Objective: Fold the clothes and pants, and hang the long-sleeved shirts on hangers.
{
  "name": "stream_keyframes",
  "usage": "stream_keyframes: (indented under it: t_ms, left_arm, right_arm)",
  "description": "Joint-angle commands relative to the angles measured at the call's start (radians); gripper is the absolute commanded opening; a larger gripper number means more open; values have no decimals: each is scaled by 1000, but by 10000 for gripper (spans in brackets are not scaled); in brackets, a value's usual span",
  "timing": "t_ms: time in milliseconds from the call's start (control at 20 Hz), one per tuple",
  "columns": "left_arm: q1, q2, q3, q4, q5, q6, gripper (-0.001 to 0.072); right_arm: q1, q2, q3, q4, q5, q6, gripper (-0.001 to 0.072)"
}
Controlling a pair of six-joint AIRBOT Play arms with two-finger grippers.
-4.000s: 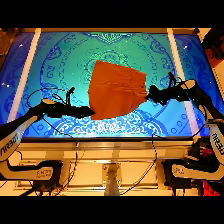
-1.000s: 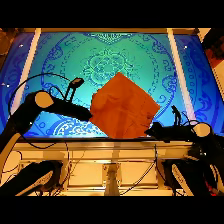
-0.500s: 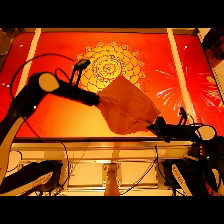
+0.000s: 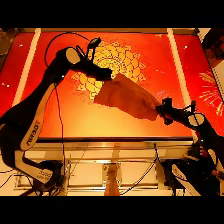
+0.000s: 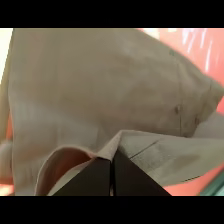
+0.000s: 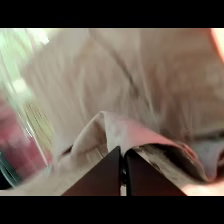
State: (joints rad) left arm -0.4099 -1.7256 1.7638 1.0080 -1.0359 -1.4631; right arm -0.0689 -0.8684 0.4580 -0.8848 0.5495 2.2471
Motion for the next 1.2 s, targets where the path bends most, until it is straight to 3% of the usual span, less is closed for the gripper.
stream_keyframes:
  t_ms: [0,100,150,200,250,300,400,500,650,700,800,900,1000,1150]
  left_arm:
    - [-3,-106,56,-85,247,55,3]
    - [-14,-146,56,-199,428,163,5]
    - [-26,-168,56,-257,555,205,46]
    - [-35,-182,56,-277,652,240,262]
    - [-43,-190,56,-277,715,241,584]
    - [-44,-190,56,-277,730,241,695]
    - [-40,-178,56,-276,711,241,694]
    - [-22,-142,56,-275,659,242,693]
    - [33,-35,56,-276,468,325,693]
    - [54,6,56,-276,389,349,693]
    - [93,95,56,-276,237,383,694]
    - [113,171,56,-276,160,410,693]
    - [119,226,56,-275,144,418,693]
    - [119,273,56,-276,137,418,693]
  right_arm:
    - [1,-73,6,18,-259,106,11]
    - [1,-101,5,60,-374,109,14]
    - [1,-121,6,81,-454,109,48]
    - [1,-143,5,90,-554,109,241]
    - [1,-163,5,84,-645,106,459]
    - [-2,-175,5,74,-708,98,523]
    - [-33,-180,18,23,-674,54,523]
    - [-112,-180,64,-83,-393,-58,524]
    - [-280,-202,185,-107,152,-562,525]
    - [-332,-226,230,-97,295,-674,525]
    - [-422,-316,325,-30,537,-806,549]
    - [-457,-449,422,113,759,-954,695]
    - [-441,-571,505,152,846,-983,695]
    - [-416,-678,575,67,840,-945,695]
